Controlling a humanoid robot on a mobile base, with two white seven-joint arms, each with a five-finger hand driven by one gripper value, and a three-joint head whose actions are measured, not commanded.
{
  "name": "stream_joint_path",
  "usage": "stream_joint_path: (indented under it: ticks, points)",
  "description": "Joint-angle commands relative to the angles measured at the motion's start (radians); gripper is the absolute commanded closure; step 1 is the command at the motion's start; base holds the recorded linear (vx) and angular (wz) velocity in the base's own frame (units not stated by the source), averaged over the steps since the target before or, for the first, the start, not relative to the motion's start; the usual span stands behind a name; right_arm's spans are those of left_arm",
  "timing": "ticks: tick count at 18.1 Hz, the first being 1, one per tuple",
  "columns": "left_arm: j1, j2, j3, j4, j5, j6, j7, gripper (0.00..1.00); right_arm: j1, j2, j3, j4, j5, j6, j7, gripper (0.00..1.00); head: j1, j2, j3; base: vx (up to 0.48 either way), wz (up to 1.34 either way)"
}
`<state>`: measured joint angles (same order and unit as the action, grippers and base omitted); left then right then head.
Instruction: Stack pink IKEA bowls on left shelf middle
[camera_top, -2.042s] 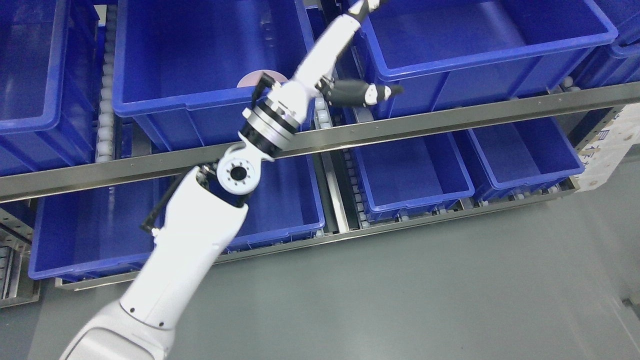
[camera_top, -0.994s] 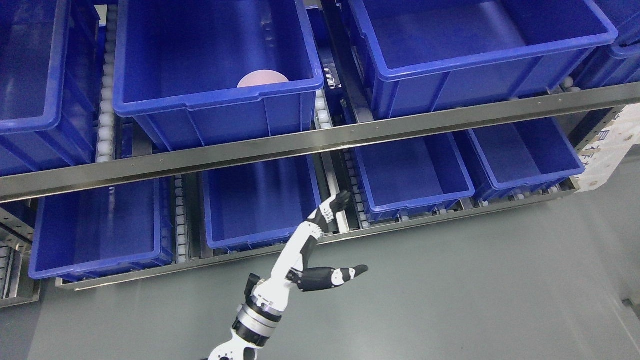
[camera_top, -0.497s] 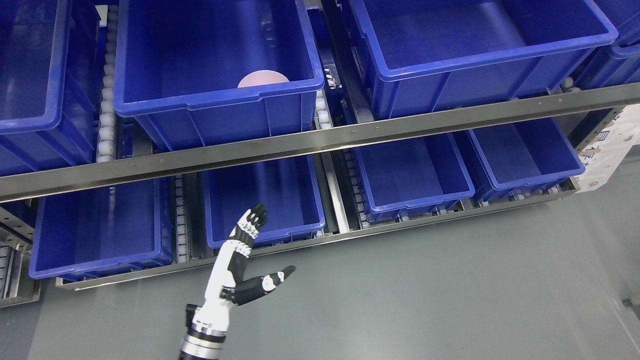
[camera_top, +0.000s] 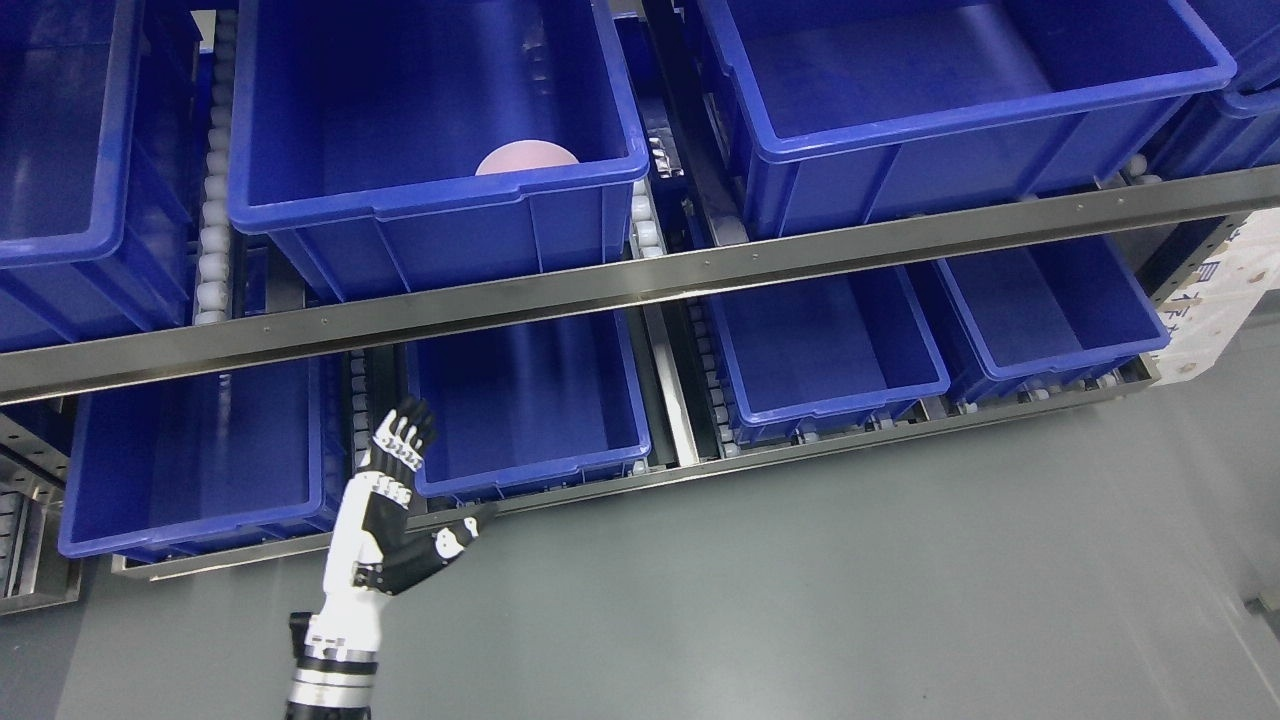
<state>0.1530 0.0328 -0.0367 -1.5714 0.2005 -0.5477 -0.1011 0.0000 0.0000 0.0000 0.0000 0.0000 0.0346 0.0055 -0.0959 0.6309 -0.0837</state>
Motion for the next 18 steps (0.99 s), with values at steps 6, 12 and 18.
stream_joint_path:
  ticks: [6, 12, 18]
  points:
    - [-0.047, 0.007, 0.228, -0.03, 0.01, 0.031, -0.003, 0.0, 0.029, -0.017, -0.011, -0.034, 0.0, 0.001, 0.001, 0.0, 0.0, 0.0, 0.0, 0.0, 0.0]
    - [-0.078, 0.006, 0.236, -0.03, 0.01, 0.051, -0.006, 0.0, 0.029, -0.017, -0.012, -0.034, 0.0, -0.001, 0.001, 0.0, 0.0, 0.0, 0.0, 0.0, 0.0]
    - [-0.107, 0.007, 0.245, -0.03, 0.01, 0.08, -0.009, 0.0, 0.029, -0.017, -0.011, -0.034, 0.0, 0.001, 0.001, 0.0, 0.0, 0.0, 0.0, 0.0, 0.0]
